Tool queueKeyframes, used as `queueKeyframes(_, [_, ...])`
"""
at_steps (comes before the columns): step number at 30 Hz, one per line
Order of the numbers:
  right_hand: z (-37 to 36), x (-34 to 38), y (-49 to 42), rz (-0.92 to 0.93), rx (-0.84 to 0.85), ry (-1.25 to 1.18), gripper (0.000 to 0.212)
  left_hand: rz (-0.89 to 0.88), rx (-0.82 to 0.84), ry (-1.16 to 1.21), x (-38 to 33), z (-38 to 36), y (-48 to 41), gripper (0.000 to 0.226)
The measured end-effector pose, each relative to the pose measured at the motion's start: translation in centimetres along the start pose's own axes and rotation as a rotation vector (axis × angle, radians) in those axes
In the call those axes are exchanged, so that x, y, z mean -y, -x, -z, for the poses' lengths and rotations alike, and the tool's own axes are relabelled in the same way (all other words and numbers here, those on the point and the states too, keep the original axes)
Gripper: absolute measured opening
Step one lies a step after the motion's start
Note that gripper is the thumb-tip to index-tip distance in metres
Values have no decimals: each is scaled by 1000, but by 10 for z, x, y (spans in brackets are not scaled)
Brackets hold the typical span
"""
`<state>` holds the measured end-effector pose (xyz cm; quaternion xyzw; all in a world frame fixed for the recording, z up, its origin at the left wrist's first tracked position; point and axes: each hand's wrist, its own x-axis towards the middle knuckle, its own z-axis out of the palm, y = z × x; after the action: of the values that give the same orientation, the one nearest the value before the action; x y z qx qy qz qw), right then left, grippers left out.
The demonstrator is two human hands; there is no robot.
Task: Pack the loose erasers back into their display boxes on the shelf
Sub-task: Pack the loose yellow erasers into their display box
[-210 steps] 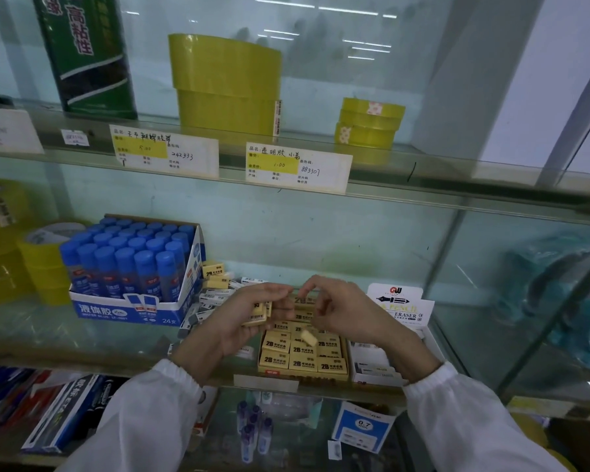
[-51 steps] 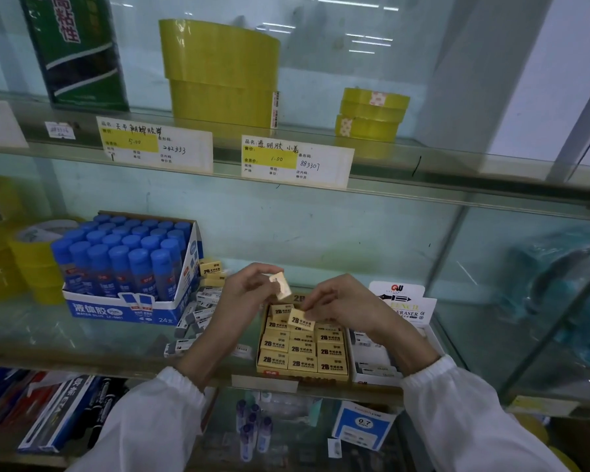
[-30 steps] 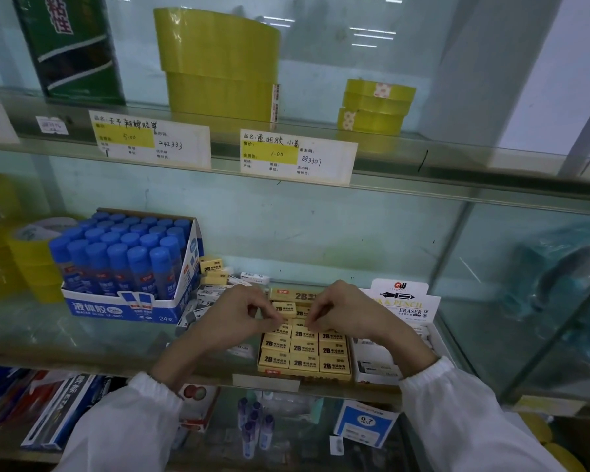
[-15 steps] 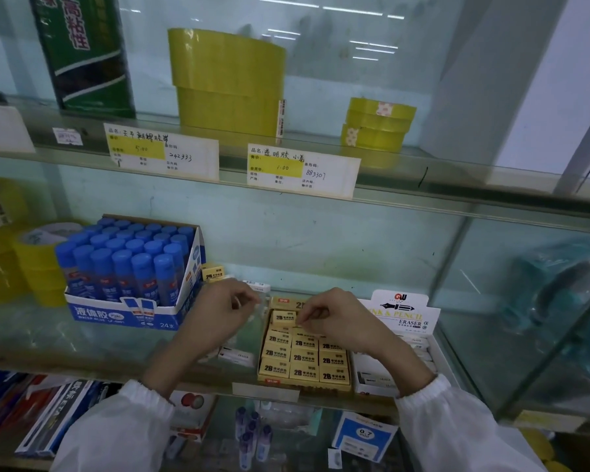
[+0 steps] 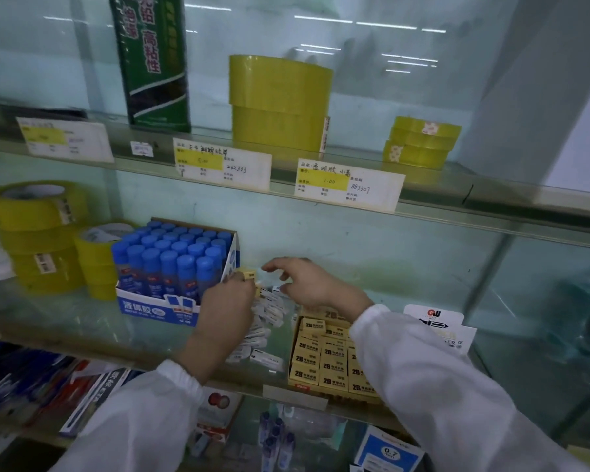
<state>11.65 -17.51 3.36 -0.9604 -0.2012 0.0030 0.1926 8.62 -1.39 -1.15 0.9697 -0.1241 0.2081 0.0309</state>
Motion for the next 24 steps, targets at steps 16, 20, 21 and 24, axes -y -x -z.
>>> queueKeyframes(16, [-19, 7, -55, 116, -6, 84, 43, 30, -109, 360, 13, -16, 18, 45])
queueKeyframes(20, [-23, 8, -57, 76, 3, 45, 40, 419, -121, 1204, 9, 0, 31, 25])
queueKeyframes(21, [-24, 6, -57, 67, 10, 24, 37, 579, -41, 1438, 7, 6, 31, 25])
queueKeyframes(24, [-25, 1, -58, 35, 34, -9, 35, 890, 230, 2070, 11, 17, 32, 8])
